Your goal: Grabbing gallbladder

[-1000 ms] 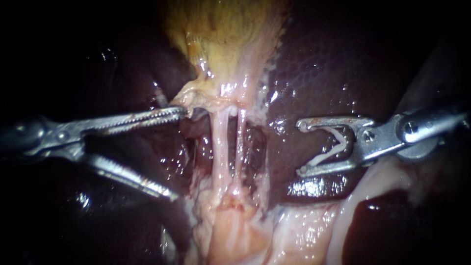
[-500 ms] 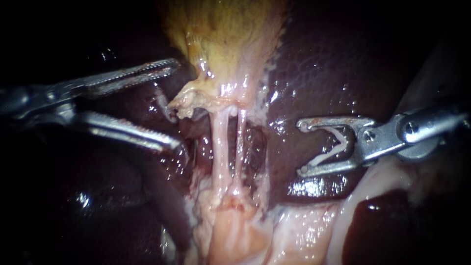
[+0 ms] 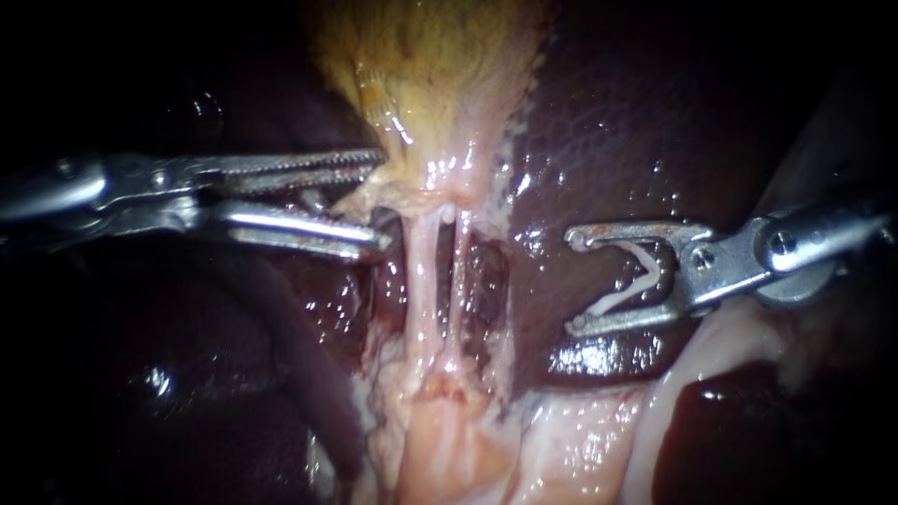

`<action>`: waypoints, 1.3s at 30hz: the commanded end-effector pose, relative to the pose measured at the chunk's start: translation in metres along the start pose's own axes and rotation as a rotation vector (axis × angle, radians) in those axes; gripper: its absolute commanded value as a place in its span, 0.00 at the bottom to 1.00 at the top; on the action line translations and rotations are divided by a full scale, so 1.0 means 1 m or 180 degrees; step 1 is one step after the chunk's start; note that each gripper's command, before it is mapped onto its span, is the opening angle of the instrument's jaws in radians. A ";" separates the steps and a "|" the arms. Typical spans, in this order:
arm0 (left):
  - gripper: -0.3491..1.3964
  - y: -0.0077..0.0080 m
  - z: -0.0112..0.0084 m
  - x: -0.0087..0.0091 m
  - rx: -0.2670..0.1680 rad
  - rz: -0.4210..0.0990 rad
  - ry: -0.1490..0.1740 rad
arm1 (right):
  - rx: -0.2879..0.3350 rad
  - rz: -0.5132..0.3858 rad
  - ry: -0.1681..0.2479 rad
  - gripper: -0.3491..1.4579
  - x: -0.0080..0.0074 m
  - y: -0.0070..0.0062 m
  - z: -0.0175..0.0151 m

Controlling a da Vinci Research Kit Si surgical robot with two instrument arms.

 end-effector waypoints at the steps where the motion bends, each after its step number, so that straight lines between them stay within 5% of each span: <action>1: 0.12 -0.0002 -0.0001 0.0001 0.0005 0.0005 -0.0026 | 0.0000 0.0001 0.0000 0.47 0.0000 0.0000 0.0000; 3: 0.00 -0.0008 -0.0002 -0.0001 0.0011 0.0008 -0.0055 | -0.0001 0.0001 0.0000 0.47 0.0000 0.0000 0.0000; 13: 0.00 -0.0017 -0.0011 -0.0004 0.0086 -0.0198 -0.0136 | 0.0000 0.0000 0.0000 0.47 0.0000 0.0000 0.0000; 22: 0.00 -0.0011 -0.0052 0.0043 0.0078 -0.0340 -0.0155 | 0.0002 -0.0001 0.0000 0.47 0.0000 -0.0001 -0.0002; 27: 0.00 -0.0012 -0.0078 0.0065 0.0114 -0.0405 -0.0067 | 0.0002 0.0000 0.0001 0.47 0.0000 -0.0001 -0.0002; 39: 0.00 -0.0009 -0.0090 0.0074 0.0192 -0.0446 -0.0029 | 0.0002 0.0000 0.0000 0.47 0.0000 0.0000 -0.0002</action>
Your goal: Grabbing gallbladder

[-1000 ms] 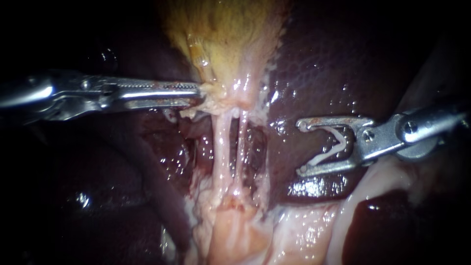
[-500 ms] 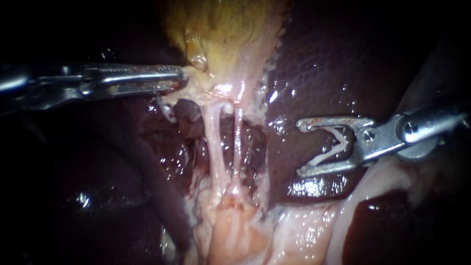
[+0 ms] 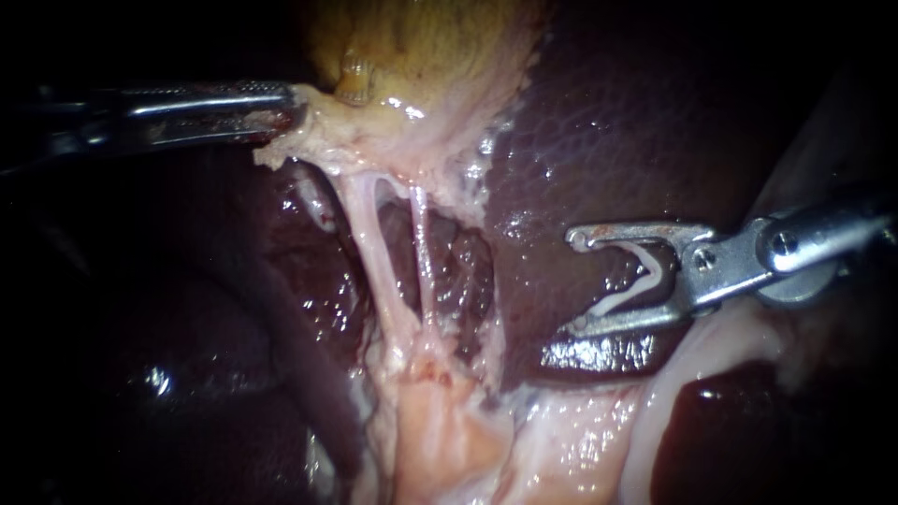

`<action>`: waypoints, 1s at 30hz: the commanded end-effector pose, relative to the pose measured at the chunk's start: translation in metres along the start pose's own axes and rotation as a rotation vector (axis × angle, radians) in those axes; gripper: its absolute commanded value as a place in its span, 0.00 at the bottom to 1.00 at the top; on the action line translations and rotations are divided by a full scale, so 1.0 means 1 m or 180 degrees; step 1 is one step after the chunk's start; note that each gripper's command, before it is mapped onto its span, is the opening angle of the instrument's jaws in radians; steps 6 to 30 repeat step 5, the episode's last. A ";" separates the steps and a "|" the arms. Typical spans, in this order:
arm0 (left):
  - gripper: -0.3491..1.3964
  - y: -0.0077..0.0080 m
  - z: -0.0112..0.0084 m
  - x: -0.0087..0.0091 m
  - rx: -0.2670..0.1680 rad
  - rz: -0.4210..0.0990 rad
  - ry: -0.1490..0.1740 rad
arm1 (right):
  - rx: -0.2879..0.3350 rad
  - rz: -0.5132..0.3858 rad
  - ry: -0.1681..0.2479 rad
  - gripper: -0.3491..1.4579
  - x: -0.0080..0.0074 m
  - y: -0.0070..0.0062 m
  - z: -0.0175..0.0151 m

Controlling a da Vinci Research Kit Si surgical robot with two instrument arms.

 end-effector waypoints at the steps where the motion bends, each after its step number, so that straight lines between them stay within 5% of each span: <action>1: 0.00 0.0000 0.0001 -0.0001 0.0008 0.0001 0.0001 | 0.0000 0.0000 0.0000 0.47 0.0000 0.0000 0.0000; 30: 0.00 0.0000 0.0002 -0.0003 0.0004 0.0002 0.0001 | -0.0001 0.0001 0.0000 0.47 0.0000 0.0000 0.0000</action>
